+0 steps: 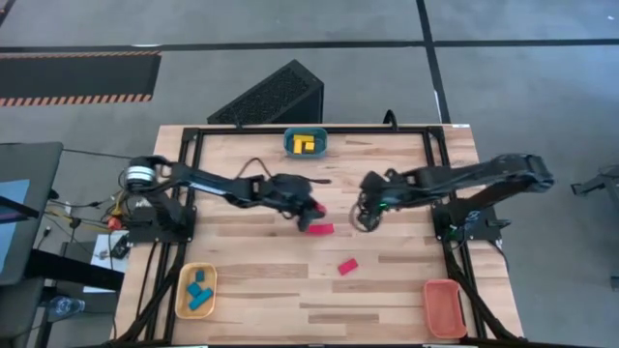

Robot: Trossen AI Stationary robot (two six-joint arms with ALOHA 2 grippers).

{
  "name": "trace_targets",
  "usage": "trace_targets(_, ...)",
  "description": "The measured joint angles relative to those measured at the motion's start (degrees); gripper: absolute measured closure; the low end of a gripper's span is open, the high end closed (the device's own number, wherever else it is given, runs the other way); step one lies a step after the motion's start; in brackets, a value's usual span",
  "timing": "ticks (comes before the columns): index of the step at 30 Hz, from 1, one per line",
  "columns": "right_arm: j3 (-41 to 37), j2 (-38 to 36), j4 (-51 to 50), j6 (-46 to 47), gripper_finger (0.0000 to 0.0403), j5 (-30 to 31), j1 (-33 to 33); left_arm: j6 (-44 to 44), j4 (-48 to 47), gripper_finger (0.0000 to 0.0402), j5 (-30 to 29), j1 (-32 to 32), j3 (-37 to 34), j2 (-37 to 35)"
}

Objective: Sort & place blocks by color
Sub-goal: Put the left red block into the orange bin

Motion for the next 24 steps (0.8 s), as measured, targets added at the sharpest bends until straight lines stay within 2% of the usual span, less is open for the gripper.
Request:
trace_targets(2,-3.85,-6.17,-0.07,1.81,0.0285,-3.22,1.06,-2.12,0.01,0.0277,-3.54,-1.74,5.41,3.83)
trace_targets(4,-5.92,-12.06,-0.89,2.41,0.0297,-3.29,2.75,-3.18,3.36,0.028,-8.32,-3.71,11.29,8.63)
trace_targets(6,-7.04,-17.37,-3.48,1.65,0.031,-2.31,4.31,-3.06,6.33,0.0292,-10.47,-5.74,16.71,13.48)
trace_targets(12,-10.55,-30.4,-7.44,0.27,0.0345,5.87,6.23,6.58,17.2,0.0303,-8.56,-10.37,36.5,30.34)
trace_targets(18,-13.77,-39.01,-7.69,1.31,0.0384,1.69,6.34,13.42,19.5,0.0286,-7.51,-13.77,62.76,49.24)
trace_targets(22,-15.81,-43.0,-8.21,4.94,0.0396,0.12,6.39,18.04,18.65,0.0292,-5.74,-15.26,81.02,61.06)
trace_targets(23,-16.27,-43.83,-8.44,5.66,0.0393,-0.54,6.36,19.04,20.31,0.0295,-4.74,-15.51,82.6,62.87)
trace_targets(24,-16.81,-44.31,-8.69,6.27,0.0389,-1.53,6.36,20.4,24.83,0.0297,-4.55,-15.78,80.76,62.84)
